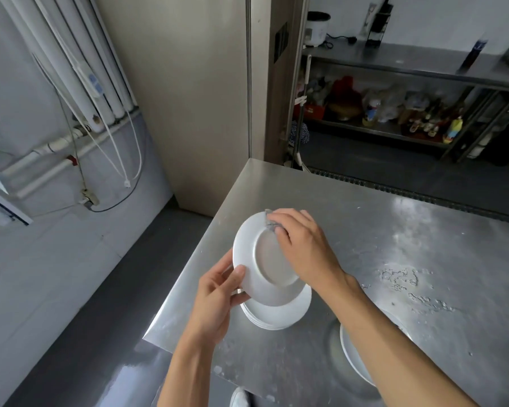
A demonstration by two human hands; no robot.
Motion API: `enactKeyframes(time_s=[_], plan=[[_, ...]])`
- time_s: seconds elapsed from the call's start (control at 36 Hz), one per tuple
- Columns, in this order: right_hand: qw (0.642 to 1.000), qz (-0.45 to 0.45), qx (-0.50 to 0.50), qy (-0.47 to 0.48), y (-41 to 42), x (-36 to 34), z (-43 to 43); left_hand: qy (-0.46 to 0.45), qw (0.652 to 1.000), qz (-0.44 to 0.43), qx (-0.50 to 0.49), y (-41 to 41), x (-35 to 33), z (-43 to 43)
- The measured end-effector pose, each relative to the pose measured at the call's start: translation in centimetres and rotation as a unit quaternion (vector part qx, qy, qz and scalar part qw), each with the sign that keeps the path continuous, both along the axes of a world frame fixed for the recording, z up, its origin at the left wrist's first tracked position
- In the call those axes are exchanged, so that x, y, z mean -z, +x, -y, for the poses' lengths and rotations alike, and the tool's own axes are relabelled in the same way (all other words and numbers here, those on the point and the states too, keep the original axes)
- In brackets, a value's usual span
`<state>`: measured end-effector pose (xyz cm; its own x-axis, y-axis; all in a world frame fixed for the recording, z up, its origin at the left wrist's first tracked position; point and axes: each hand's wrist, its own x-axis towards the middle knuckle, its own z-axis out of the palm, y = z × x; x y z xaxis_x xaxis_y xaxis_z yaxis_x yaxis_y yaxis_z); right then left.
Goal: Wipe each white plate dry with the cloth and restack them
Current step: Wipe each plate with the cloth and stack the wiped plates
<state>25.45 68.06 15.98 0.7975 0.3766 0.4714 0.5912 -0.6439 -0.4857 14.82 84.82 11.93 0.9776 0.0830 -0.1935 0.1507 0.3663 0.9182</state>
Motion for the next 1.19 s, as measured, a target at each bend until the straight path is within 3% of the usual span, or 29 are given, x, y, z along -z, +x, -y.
enactKeyframes(time_s=[0.14,0.28,0.67,0.81,1.06,1.19], plan=[[0.995,0.007,-0.101,-0.005,-1.3,-0.5,-2.1,0.026,0.999,0.016,-0.013,0.8,-0.4,0.3],[0.977,0.042,-0.192,-0.086,-2.8,0.6,-2.8,-0.002,0.998,0.013,-0.067,1.2,-0.2,0.0],[0.967,0.179,-0.136,-0.118,-4.3,3.9,-0.2,-0.118,0.987,-0.002,-0.110,1.0,0.5,-1.3],[0.978,0.152,-0.105,-0.098,-3.9,4.4,1.7,-0.111,0.987,-0.015,-0.115,0.9,0.8,-1.6],[0.999,0.000,0.032,0.009,-0.5,2.8,3.3,-0.044,0.998,0.009,-0.043,0.3,0.2,-2.1],[1.000,-0.013,0.001,-0.008,0.4,0.8,3.0,-0.023,1.000,-0.008,0.001,-0.1,-0.6,-0.7]])
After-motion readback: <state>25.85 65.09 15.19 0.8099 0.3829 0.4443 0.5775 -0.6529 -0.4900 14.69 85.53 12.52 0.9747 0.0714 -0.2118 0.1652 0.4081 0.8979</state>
